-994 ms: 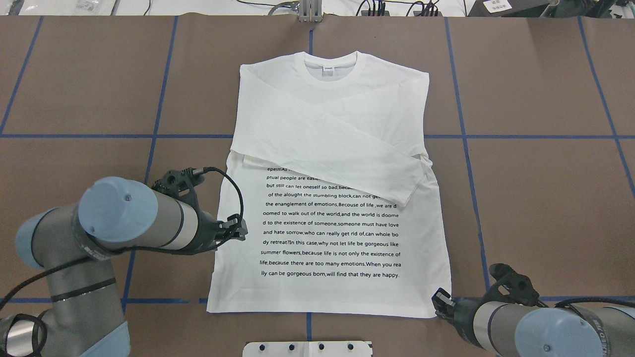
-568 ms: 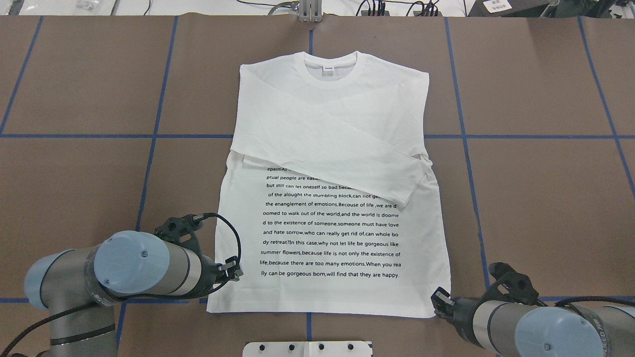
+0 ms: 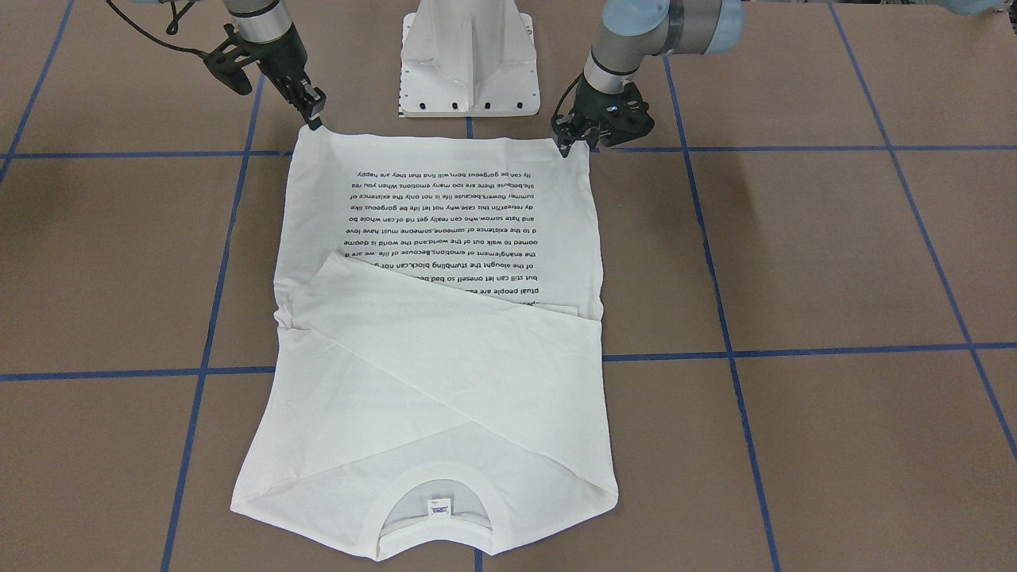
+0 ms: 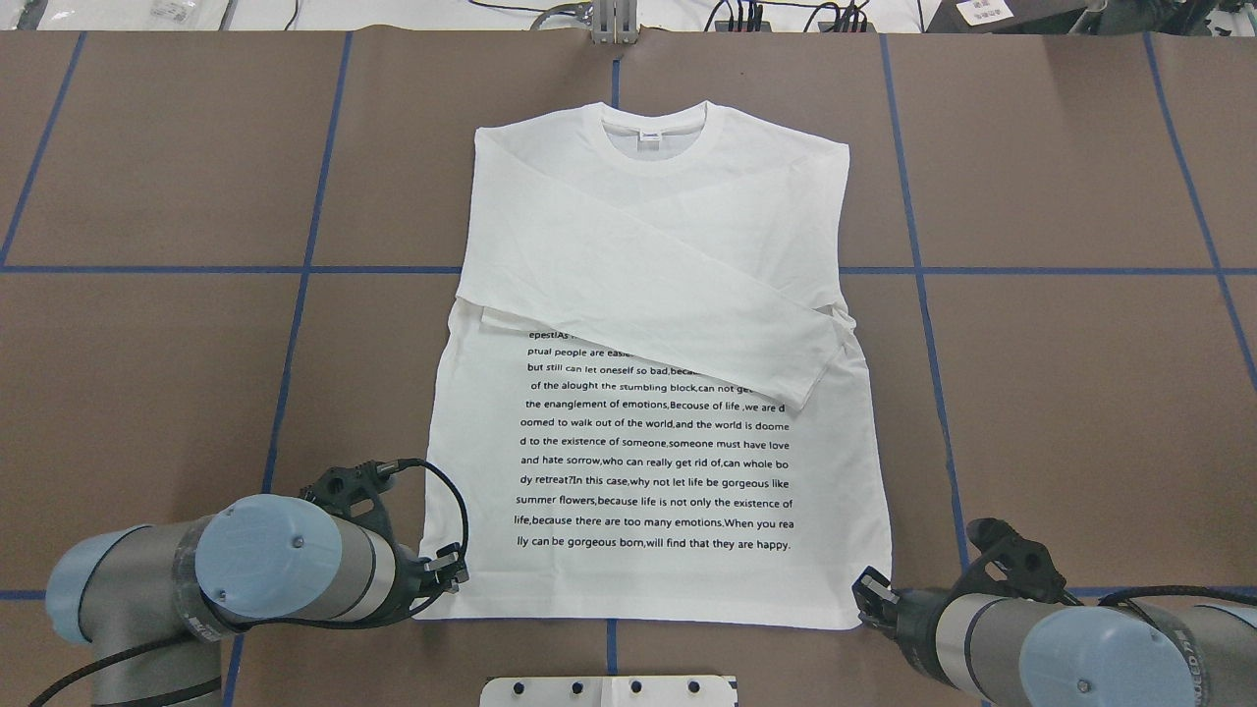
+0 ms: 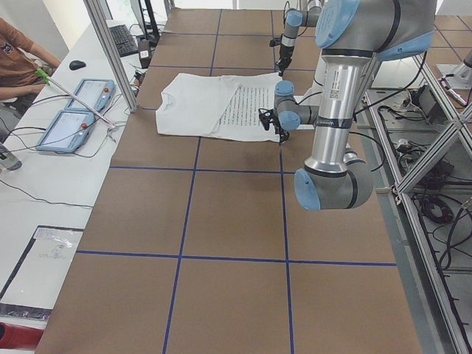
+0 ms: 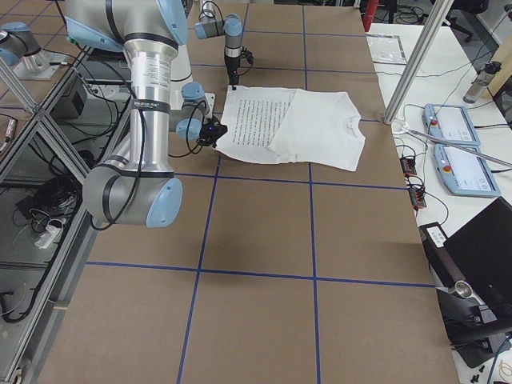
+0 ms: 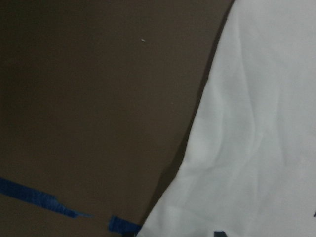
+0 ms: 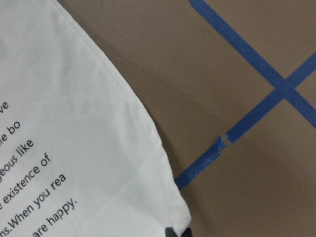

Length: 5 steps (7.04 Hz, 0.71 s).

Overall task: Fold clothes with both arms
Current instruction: 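Grasp the hem corners nearest the robot with both grippers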

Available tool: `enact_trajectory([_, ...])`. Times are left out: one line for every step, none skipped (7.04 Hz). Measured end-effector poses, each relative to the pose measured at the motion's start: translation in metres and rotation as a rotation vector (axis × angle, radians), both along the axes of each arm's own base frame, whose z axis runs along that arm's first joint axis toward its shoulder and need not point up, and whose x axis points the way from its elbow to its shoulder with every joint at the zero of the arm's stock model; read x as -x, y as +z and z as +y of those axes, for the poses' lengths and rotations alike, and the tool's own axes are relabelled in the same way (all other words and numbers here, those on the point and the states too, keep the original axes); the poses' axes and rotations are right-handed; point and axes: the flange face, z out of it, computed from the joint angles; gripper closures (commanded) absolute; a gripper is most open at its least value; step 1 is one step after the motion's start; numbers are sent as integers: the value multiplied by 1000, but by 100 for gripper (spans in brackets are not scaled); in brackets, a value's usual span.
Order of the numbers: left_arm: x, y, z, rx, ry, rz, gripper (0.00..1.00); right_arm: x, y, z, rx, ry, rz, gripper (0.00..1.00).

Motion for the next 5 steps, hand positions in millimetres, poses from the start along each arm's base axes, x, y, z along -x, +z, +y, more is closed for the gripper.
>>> enact_trajectory([1, 0, 2, 4, 2, -11, 41, -1, -2, 0, 0, 0, -5, 100])
enact_trajectory([1, 0, 5, 6, 6, -18, 49, -2, -4, 0, 0, -1, -8, 100])
enact_trajectory([0, 0, 7, 9, 9, -22, 62, -2, -4, 0, 0, -2, -9, 100])
enact_trajectory([-1, 0, 10, 12, 11, -24, 94, -2, -4, 0, 0, -2, -9, 100])
enact_trajectory([-2, 1, 12, 18, 12, -25, 100, -2, -5, 0, 0, -1, -9, 100])
